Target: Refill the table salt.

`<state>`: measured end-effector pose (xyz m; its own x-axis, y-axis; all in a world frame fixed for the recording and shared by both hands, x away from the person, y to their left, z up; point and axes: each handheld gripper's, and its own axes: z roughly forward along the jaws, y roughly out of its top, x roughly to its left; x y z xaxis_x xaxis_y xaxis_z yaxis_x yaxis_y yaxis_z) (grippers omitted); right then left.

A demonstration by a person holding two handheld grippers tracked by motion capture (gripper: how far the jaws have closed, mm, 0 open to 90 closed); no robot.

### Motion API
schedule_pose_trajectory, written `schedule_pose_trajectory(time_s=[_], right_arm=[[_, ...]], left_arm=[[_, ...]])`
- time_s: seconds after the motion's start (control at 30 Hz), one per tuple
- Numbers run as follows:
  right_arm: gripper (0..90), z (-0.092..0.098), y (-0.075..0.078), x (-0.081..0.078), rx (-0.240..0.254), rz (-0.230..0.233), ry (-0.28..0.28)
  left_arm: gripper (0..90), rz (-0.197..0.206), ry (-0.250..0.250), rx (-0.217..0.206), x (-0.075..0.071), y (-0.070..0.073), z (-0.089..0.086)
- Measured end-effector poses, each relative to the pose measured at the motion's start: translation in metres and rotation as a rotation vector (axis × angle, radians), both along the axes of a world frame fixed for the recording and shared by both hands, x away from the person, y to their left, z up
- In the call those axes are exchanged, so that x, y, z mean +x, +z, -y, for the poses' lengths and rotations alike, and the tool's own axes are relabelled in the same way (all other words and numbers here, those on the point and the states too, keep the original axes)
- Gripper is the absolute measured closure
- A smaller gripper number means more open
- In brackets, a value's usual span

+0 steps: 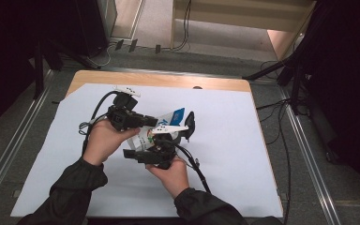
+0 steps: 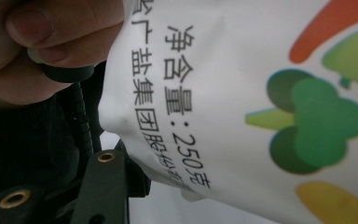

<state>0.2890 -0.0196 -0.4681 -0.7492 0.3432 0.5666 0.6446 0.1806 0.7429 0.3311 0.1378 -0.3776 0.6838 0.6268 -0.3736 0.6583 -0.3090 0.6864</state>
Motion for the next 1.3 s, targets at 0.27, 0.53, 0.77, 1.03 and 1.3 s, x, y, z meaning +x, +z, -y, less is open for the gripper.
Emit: schedule_pose_trajectory(time_s=[0.27, 0.53, 0.77, 1.03, 1.3], right_arm=[[52.0, 0.0003, 0.0007, 0.0007, 0.009, 0.001, 0.0], [51.4, -0.0003, -0.0007, 0.0003, 0.0, -0.001, 0.002], [51.4, 0.0006, 0.0005, 0.0004, 0.003, -0.002, 0.001], [51.3, 0.0017, 0.0023, 0.0007, 0.009, -0.002, -0.001], [51.3, 0.0023, 0.0023, 0.001, 0.007, 0.003, -0.002]], left_arm=[[89.1, 0.008, -0.002, 0.013, -0.0002, 0.0023, 0.0019], [89.2, -0.003, -0.008, 0.02, 0.0013, 0.001, 0.0027], [89.1, -0.007, -0.005, 0.017, 0.0024, 0.0007, 0.003], [89.1, -0.002, -0.007, 0.01, 0.0023, 0.0022, 0.0035], [89.0, -0.001, -0.009, 0.009, 0.0024, 0.0024, 0.0036]])
